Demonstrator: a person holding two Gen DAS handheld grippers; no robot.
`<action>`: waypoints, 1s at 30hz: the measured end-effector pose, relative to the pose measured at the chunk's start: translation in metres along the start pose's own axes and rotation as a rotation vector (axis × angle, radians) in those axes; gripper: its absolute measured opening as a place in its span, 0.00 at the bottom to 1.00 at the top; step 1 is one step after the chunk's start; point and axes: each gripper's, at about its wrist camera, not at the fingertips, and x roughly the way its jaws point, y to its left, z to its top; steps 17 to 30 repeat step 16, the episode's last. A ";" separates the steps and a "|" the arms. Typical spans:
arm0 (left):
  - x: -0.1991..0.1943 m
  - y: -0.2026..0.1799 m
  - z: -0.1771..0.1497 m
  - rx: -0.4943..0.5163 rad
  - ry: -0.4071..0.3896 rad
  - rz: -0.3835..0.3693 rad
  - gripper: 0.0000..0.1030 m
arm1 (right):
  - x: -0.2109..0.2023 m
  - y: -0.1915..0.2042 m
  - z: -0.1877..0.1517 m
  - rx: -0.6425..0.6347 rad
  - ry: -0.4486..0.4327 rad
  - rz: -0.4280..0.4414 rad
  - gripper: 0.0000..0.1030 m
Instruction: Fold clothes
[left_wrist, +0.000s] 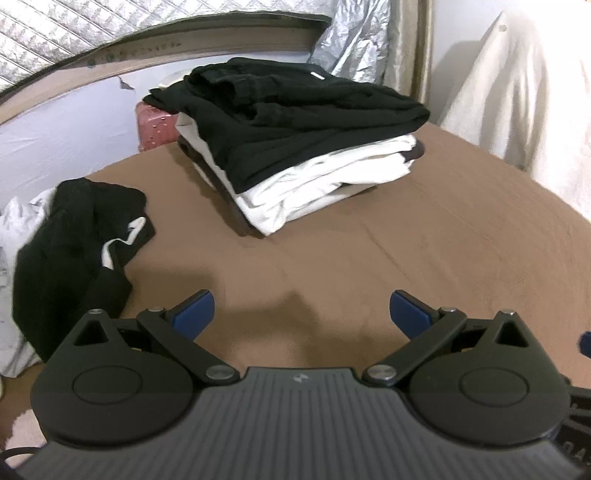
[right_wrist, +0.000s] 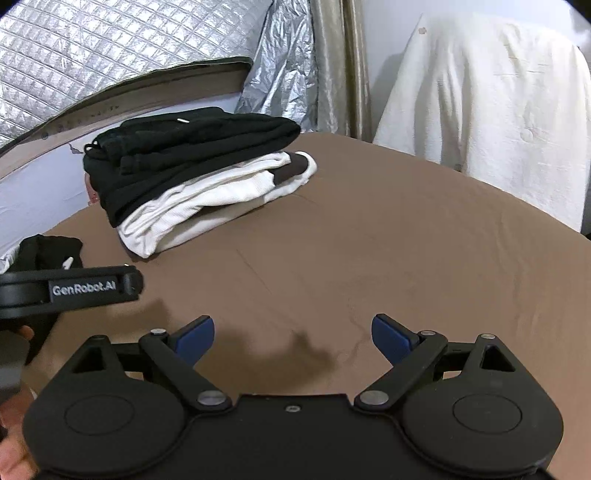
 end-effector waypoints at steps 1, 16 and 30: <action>0.001 0.000 0.000 -0.005 -0.002 0.005 1.00 | -0.001 -0.002 -0.001 0.003 0.002 -0.005 0.92; 0.007 -0.008 -0.006 0.024 0.012 0.044 1.00 | -0.019 -0.027 -0.001 0.049 -0.025 -0.006 0.92; 0.007 -0.008 -0.006 0.024 0.012 0.044 1.00 | -0.019 -0.027 -0.001 0.049 -0.025 -0.006 0.92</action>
